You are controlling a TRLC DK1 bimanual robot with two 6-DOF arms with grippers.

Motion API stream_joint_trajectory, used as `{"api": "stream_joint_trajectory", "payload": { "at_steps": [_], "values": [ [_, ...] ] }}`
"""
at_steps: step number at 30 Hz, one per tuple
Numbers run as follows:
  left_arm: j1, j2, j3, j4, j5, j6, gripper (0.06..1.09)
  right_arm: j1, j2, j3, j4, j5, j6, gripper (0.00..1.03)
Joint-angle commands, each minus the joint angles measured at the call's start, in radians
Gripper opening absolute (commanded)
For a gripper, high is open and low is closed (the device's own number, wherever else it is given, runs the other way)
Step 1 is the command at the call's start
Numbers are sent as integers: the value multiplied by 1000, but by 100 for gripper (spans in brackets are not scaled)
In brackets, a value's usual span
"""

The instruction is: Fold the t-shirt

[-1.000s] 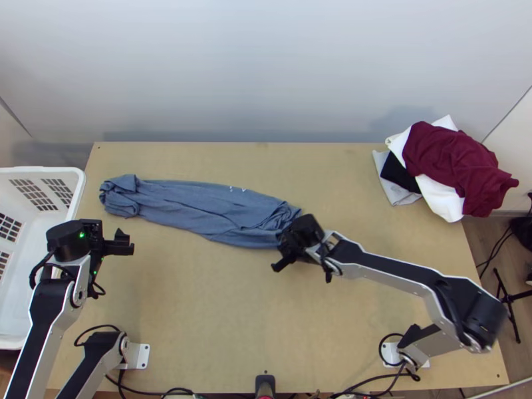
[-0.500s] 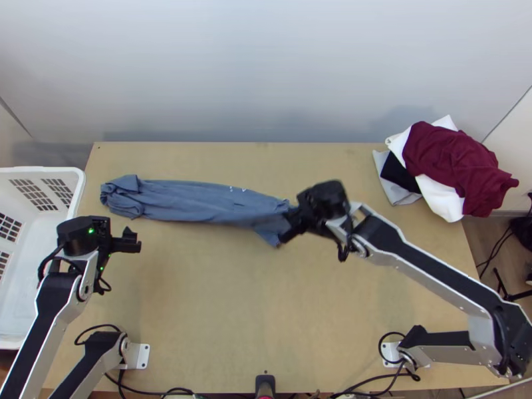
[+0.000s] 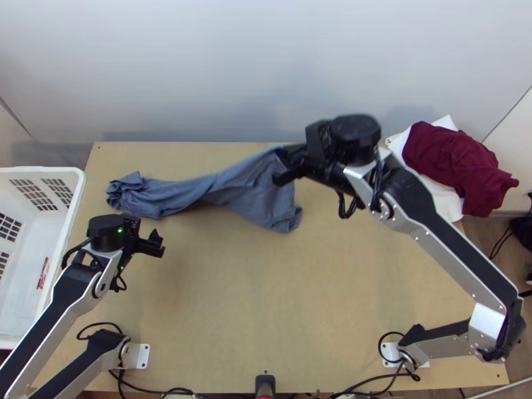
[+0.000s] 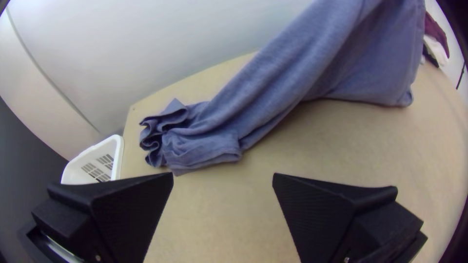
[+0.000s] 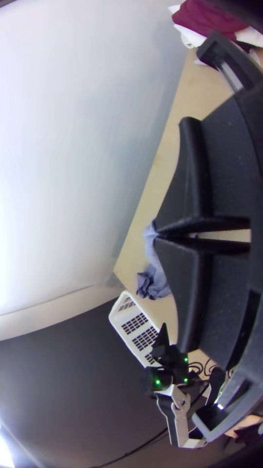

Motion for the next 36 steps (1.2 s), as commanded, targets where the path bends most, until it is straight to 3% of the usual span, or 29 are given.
{"api": "stream_joint_trajectory", "payload": {
  "at_steps": [1,11,18,22,32,36],
  "values": [
    [-35,53,-7,34,-2,-11,105,9,52,228,-62,0,-4,3],
    [49,171,-14,161,-3,35,105,-3,41,270,-127,1,-13,3],
    [-69,176,45,83,3,38,104,-11,23,328,-170,3,-13,3],
    [-115,142,6,2,21,120,104,-23,9,376,-185,4,-13,3],
    [-376,104,-112,126,20,178,104,-35,11,373,-193,12,-7,3],
    [-501,104,-168,183,12,262,104,-37,17,371,-193,17,-6,3]
  ]
}}
